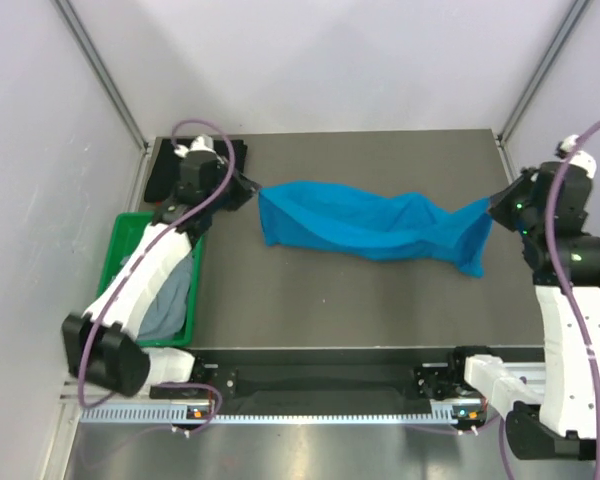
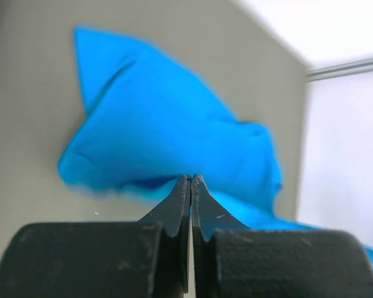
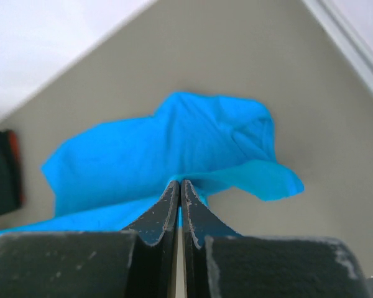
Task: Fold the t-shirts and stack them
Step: Flatten the tshirt out
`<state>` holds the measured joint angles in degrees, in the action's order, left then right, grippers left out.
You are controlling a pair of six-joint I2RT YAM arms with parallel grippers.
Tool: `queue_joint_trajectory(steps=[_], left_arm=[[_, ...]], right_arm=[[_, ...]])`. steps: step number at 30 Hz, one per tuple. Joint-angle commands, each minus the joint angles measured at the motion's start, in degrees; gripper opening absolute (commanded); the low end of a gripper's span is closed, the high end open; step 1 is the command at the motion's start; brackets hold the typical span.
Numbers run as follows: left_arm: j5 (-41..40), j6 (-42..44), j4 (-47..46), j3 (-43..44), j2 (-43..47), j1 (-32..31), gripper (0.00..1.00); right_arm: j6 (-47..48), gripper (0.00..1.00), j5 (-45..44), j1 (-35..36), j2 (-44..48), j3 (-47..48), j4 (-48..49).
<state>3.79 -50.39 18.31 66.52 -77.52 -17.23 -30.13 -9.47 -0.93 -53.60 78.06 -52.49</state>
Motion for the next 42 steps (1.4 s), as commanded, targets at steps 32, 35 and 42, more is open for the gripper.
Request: queue_joint_trajectory(steps=[32, 35, 42], left_arm=[[10.8, -3.5, -3.8, 46.8, -23.8, 1.1, 0.00], [17.0, -13.9, -8.2, 64.5, -37.2, 1.7, 0.00], [13.4, -11.0, 1.1, 71.6, -38.8, 1.2, 0.00]], right_arm=[[3.7, 0.00, 3.8, -2.5, -29.3, 30.5, 19.4], [3.0, 0.00, 4.4, -5.8, -35.9, 44.2, 21.1], [0.0, 0.00, 10.9, -13.7, -34.5, 56.0, 20.0]])
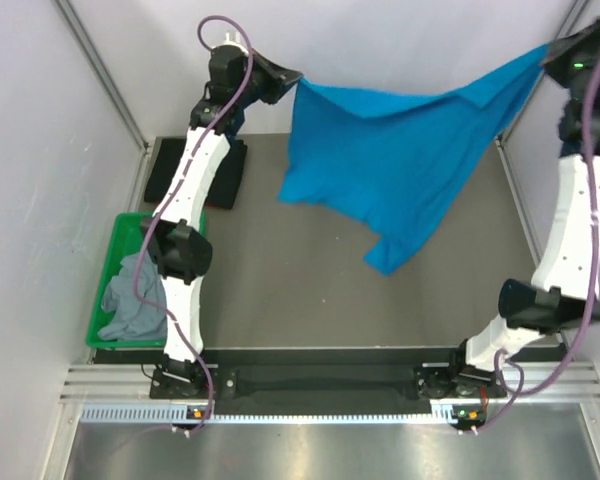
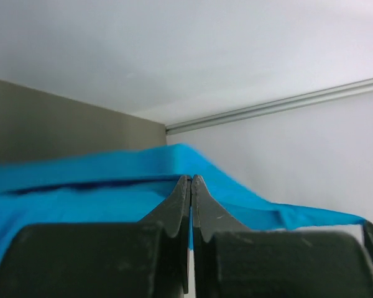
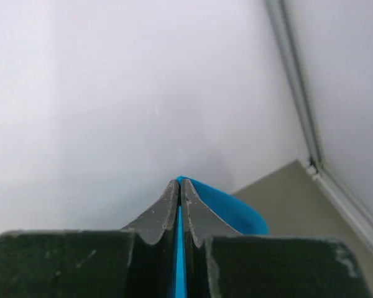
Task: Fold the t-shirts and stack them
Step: Flatten the tshirt out
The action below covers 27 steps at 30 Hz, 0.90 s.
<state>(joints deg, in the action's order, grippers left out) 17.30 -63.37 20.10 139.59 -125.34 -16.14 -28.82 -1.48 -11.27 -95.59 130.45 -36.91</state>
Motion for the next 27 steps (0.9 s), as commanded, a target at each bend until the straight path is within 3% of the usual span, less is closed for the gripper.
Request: queue_joint_trajectory(steps=[1, 3, 4, 7, 9, 17, 22, 27], left_arm=[[-1.0, 3.2, -1.0, -7.1, 15.1, 0.1, 0.00], [-2.4, 5.1, -4.1, -17.1, 21.7, 0.1, 0.00], [-2.6, 5.7, -4.5, -26.6, 27.6, 0.1, 0.00], [-3.5, 7.8, -4.9, -42.7, 38.4, -0.1, 0.00], [-3.9, 9.1, -4.8, -51.1, 45.8, -0.1, 0.00], [-3.1, 12.1, -5.4, -91.5, 63.6, -0.2, 0.00], [-4.3, 11.9, -2.5, -105.6, 68.9, -0.2, 0.00], [-5.1, 12.0, -2.4, -110.6, 69.8, -0.2, 0.00]], right_arm=[[-0.5, 0.00, 4.2, -4.8, 9.5, 1.6, 4.6], [1.2, 0.00, 4.0, -5.6, 15.7, -5.6, 2.8], [3.0, 0.00, 2.1, -5.7, 18.0, -8.6, 2.4], [3.3, 0.00, -2.0, -5.8, 28.3, -28.3, 0.4], [2.5, 0.00, -3.4, -6.0, 34.7, -35.8, -3.1], [-4.7, 0.00, -6.4, -6.0, 53.9, -73.4, -11.1], [-6.9, 0.00, -0.6, -6.0, 62.0, -91.7, -13.4], [-10.0, 0.00, 1.1, -6.0, 66.1, -95.1, -15.9]])
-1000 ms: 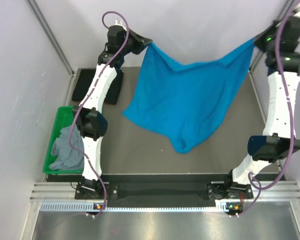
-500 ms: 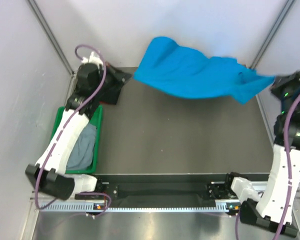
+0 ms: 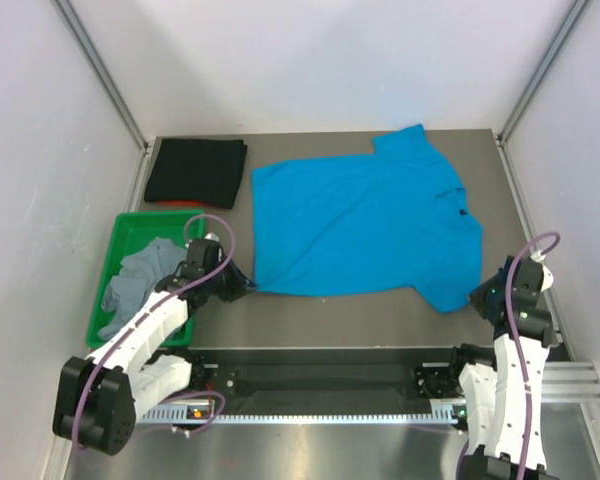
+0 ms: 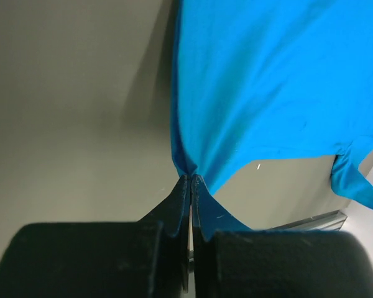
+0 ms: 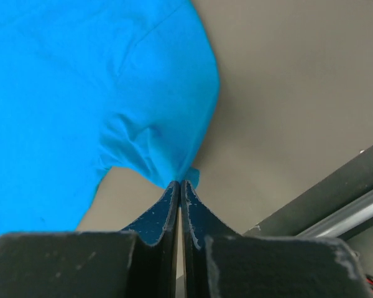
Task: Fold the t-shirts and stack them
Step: Flatten the tshirt out, then fold the tshirt
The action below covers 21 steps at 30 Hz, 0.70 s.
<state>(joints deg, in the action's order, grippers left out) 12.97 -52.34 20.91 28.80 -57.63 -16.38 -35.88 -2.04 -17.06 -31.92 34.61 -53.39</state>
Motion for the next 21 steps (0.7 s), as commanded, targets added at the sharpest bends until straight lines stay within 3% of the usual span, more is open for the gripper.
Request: queue_joint_trajectory(steps=[1, 10, 15, 21], left_arm=[[-0.4, 1.1, -3.0, 0.2, 2.0, 0.0, 0.00], [-3.2, 3.5, 3.7, 2.9, 2.6, 0.0, 0.00], [-9.0, 6.3, 8.5, 5.6, 5.1, 0.0, 0.00], [-2.9, 6.2, 9.2, 3.7, 8.7, 0.0, 0.00]], right_arm=[[-3.3, 0.00, -0.5, -0.3, 2.7, 1.9, 0.2], [0.1, 0.00, -6.7, -0.3, 0.9, 14.1, -2.6], [2.7, 0.00, -7.0, -0.3, -0.6, 13.3, -2.8], [4.2, 0.00, -2.5, -0.2, 2.7, 8.5, -8.0]])
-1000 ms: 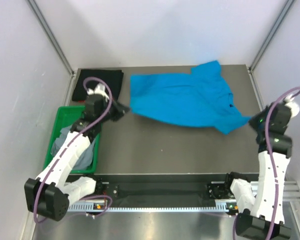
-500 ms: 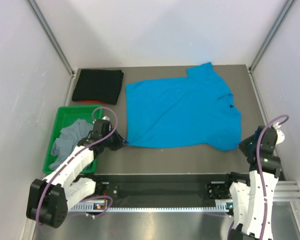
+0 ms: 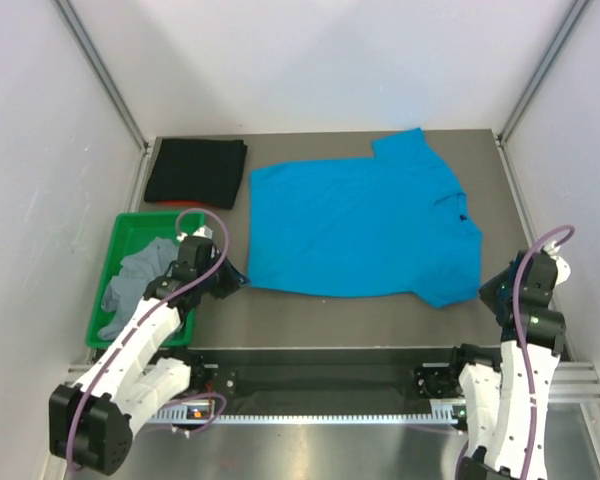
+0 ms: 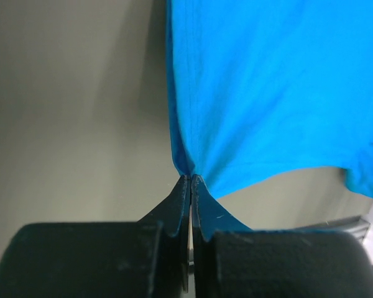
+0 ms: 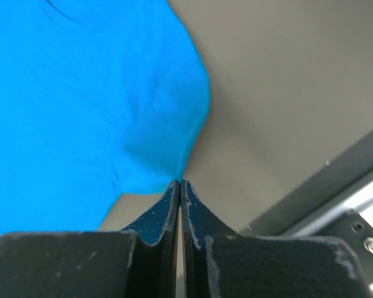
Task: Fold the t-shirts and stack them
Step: Fold the tshirt
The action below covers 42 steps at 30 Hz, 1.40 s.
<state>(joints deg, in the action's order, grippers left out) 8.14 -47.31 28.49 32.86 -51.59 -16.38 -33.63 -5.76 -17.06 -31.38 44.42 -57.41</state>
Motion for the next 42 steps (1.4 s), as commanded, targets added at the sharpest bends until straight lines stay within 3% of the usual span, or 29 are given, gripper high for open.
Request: queue_joint_trajectory(steps=[1, 5, 10, 14, 21, 31, 38, 42], left_arm=[[2.1, 0.8, 1.7, -1.1, 3.4, 0.0, 0.00], [2.4, -0.6, 1.5, -4.3, 4.9, 0.0, 0.00], [1.1, 0.7, 0.6, -1.6, 1.5, 0.0, 0.00], [1.8, 2.7, -4.7, 1.8, -7.2, 0.0, 0.00], [-1.2, 4.1, -8.4, 8.9, -20.3, 0.2, 0.00], [-3.1, 6.6, -8.7, 19.4, -35.2, 1.9, 0.00], [-6.6, 7.8, -7.1, 23.5, -38.3, 3.3, 0.00], [-6.5, 8.1, -7.1, 25.6, -40.5, 3.7, 0.00]], right_arm=[[2.2, 0.00, 1.5, -0.2, 3.1, -1.7, -4.2], [2.3, 0.00, 2.7, -0.3, 4.0, -2.9, -4.8], [2.3, 0.00, 1.8, -0.3, -1.5, -1.2, 0.2], [1.4, 0.00, 3.0, 1.3, -12.8, 0.8, 6.4], [-2.1, 0.00, -3.0, 12.7, -29.8, 9.6, 14.3], [3.8, 0.00, -7.9, 11.2, -48.1, 24.1, 16.7], [6.5, 0.00, -10.3, 8.3, -51.6, 26.6, 18.5], [9.0, 0.00, -6.6, 8.2, -51.9, 26.5, 23.0]])
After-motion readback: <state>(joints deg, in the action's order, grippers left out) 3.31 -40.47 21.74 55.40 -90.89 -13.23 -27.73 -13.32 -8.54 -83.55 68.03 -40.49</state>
